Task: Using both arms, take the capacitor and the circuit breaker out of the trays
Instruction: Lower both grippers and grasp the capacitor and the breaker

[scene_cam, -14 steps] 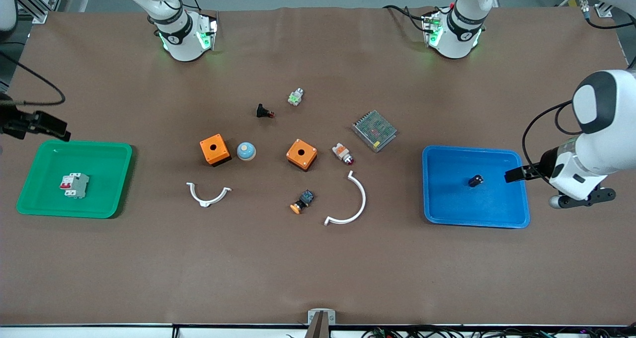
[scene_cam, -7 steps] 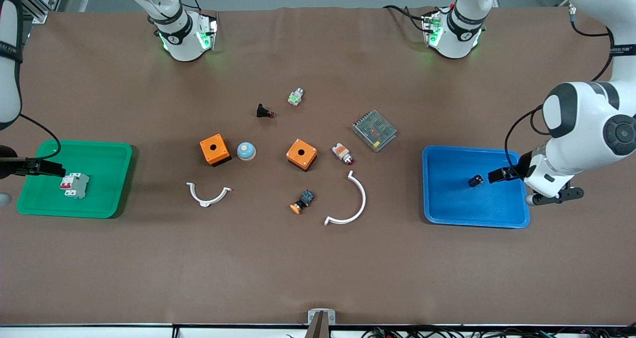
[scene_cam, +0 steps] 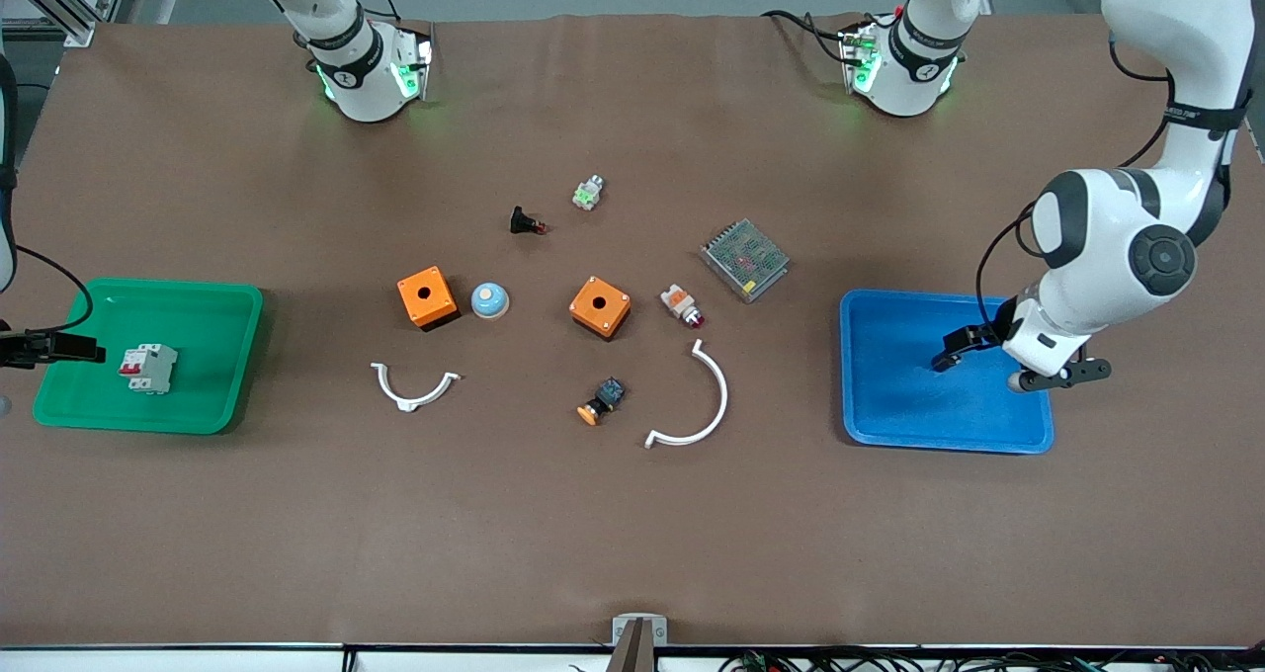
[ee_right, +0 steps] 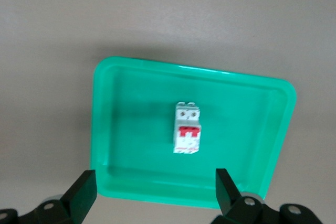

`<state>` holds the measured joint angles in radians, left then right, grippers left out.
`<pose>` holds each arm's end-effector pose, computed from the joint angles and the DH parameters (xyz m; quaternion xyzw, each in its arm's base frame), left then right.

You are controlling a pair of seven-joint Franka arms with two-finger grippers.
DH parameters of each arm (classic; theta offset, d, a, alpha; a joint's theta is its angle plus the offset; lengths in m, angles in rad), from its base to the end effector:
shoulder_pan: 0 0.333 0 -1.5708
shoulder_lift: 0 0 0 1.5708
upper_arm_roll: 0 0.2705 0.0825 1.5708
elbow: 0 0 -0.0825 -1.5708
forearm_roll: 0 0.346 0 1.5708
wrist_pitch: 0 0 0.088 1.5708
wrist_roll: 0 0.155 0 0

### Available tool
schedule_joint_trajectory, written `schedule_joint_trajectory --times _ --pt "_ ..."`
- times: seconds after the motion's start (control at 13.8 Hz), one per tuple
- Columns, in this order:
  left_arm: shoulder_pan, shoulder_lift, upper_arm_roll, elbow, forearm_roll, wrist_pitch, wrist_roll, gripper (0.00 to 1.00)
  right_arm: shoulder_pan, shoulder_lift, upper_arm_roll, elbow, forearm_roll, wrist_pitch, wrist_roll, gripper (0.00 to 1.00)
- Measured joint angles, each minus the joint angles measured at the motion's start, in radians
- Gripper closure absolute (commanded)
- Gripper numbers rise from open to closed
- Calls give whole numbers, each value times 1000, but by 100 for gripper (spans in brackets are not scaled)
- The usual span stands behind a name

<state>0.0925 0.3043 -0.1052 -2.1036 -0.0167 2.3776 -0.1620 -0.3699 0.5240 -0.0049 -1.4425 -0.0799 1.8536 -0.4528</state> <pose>0.5361 -0.0089 0.2080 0.9962 0.0828 -0.0162 0.0201 0.5809 -0.2388 0.3051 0.9963 0.0524 -0.0673 0.0129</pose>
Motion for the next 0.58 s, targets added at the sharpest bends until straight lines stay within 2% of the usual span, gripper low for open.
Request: schedule_joint_trajectory --times 0.29,0.58 --pt "1 15 1 -52 0 63 0 19 -53 72 0 -1 0 91 -49 0" --pt "2 61 2 -59 0 113 0 28 -69 115 2 -45 0 211 -52 0"
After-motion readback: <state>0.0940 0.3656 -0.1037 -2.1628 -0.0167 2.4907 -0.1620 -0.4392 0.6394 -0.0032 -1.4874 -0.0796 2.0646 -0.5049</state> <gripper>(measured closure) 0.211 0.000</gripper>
